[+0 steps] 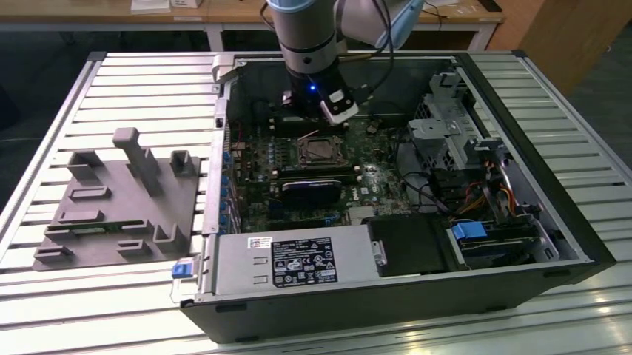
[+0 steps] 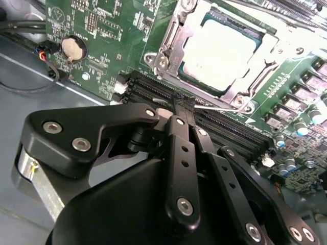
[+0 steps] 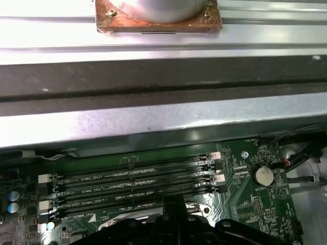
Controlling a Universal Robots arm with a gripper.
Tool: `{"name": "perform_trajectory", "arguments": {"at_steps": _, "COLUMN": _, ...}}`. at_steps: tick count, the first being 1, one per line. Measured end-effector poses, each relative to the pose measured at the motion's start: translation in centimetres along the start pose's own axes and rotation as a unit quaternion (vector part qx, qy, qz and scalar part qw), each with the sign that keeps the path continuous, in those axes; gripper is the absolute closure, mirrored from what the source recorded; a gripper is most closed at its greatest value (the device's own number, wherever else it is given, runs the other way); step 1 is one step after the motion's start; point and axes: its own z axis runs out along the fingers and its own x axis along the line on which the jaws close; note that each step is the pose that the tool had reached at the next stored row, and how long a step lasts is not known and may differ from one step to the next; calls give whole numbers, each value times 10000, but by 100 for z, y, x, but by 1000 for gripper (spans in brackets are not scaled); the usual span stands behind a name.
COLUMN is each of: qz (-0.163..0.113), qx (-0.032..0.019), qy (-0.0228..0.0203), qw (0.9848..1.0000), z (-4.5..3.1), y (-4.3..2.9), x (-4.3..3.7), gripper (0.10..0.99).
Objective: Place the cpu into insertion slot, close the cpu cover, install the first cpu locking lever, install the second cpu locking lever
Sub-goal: 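Install the first cpu locking lever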
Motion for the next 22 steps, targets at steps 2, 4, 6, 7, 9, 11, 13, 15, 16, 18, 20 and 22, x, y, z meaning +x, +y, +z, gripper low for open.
{"name": "perform_trajectory", "arguments": {"at_steps": 2, "qz": 33, "qx": 33, "qy": -12, "qw": 10000, "z": 5, "y": 0, "x": 1, "gripper": 984}}
{"name": "perform_trajectory", "arguments": {"at_steps": 4, "qz": 35, "qx": 35, "qy": -13, "qw": 10000, "z": 5, "y": 0, "x": 1, "gripper": 984}}
{"name": "perform_trajectory", "arguments": {"at_steps": 6, "qz": 36, "qx": 35, "qy": -13, "qw": 10000, "z": 5, "y": 0, "x": 1, "gripper": 984}}
{"name": "perform_trajectory", "arguments": {"at_steps": 7, "qz": 37, "qx": 35, "qy": -14, "qw": 10000, "z": 5, "y": 0, "x": 2, "gripper": 984}}
{"name": "perform_trajectory", "arguments": {"at_steps": 9, "qz": 30, "qx": 44, "qy": -37, "qw": 10000, "z": 7, "y": 0, "x": 5, "gripper": 984}}
{"name": "perform_trajectory", "arguments": {"at_steps": 11, "qz": 21, "qx": 64, "qy": -57, "qw": 10000, "z": 14, "y": -2, "x": 6, "gripper": 984}}
{"name": "perform_trajectory", "arguments": {"at_steps": 13, "qz": 18, "qx": 70, "qy": -61, "qw": 10000, "z": 24, "y": -3, "x": 8, "gripper": 984}}
{"name": "perform_trajectory", "arguments": {"at_steps": 15, "qz": 18, "qx": 75, "qy": -62, "qw": 10000, "z": 33, "y": 3, "x": 14, "gripper": 984}}
{"name": "perform_trajectory", "arguments": {"at_steps": 16, "qz": 17, "qx": 79, "qy": -63, "qw": 9999, "z": 39, "y": 12, "x": 19, "gripper": 984}}
{"name": "perform_trajectory", "arguments": {"at_steps": 18, "qz": 13, "qx": 98, "qy": -65, "qw": 9999, "z": 48, "y": 34, "x": 27, "gripper": 984}}
{"name": "perform_trajectory", "arguments": {"at_steps": 20, "qz": 7, "qx": 127, "qy": -68, "qw": 9999, "z": 57, "y": 56, "x": 36, "gripper": 984}}
{"name": "perform_trajectory", "arguments": {"at_steps": 22, "qz": -3, "qx": 168, "qy": -74, "qw": 9998, "z": 64, "y": 66, "x": 39, "gripper": 984}}
